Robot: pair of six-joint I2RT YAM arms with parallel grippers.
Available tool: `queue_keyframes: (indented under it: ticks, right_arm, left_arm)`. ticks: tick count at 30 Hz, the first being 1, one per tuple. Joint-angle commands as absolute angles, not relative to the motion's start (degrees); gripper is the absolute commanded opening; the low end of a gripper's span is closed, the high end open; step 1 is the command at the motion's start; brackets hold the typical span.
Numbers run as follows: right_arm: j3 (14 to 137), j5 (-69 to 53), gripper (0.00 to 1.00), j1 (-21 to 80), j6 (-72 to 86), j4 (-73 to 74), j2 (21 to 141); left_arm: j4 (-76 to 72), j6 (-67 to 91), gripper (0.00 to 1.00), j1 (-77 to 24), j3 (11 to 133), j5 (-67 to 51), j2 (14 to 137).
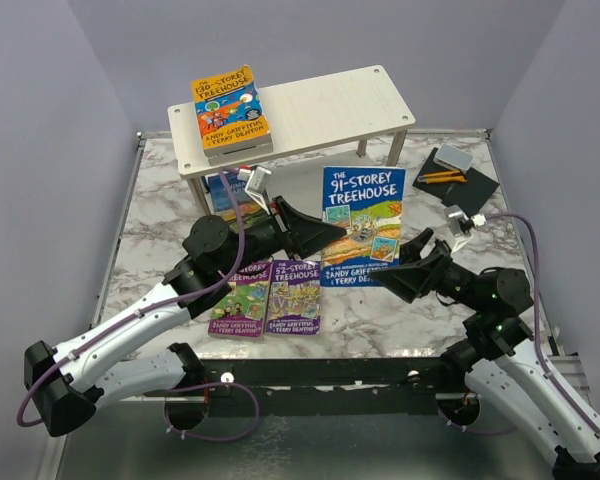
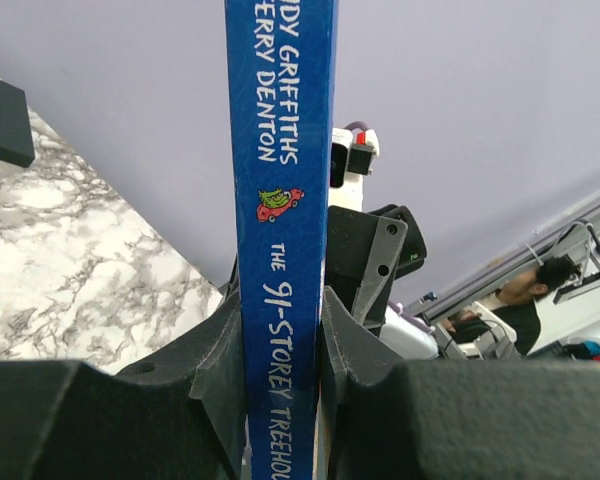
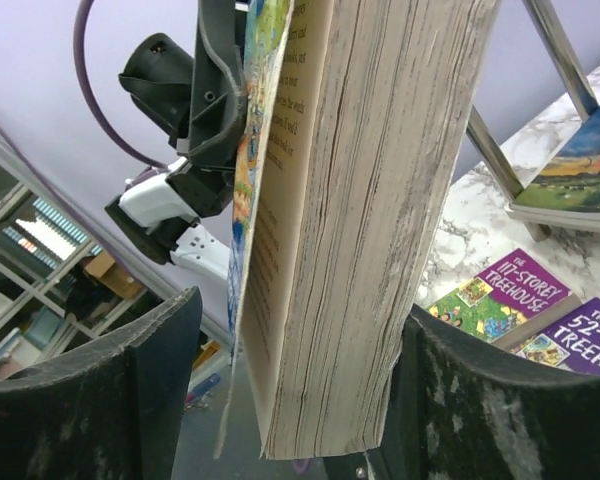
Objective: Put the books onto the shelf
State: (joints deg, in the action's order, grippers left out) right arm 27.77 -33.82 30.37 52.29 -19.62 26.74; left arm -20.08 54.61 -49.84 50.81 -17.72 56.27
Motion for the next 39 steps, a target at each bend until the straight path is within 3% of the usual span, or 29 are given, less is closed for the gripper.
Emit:
queue_keyframes:
  ticks: [1,18,39]
  right_arm:
    - [29.29,-38.09,0.71,30.58,54.67,-25.25,28.44]
    - [36.68,-33.3,0.42,30.59,53.56,-19.96,34.65]
    - [37.57,-32.91,0.46,30.72,54.48,-19.21,38.17]
  left_arm:
    - [-25.27,52.82,0.0,-49.77,49.42,-11.17,53.09]
    - [-23.91,46.76,0.0,-49.75,46.91,-1.45,48.97]
    - [-26.79,43.8,0.0,-49.75,46.48,2.81,49.1]
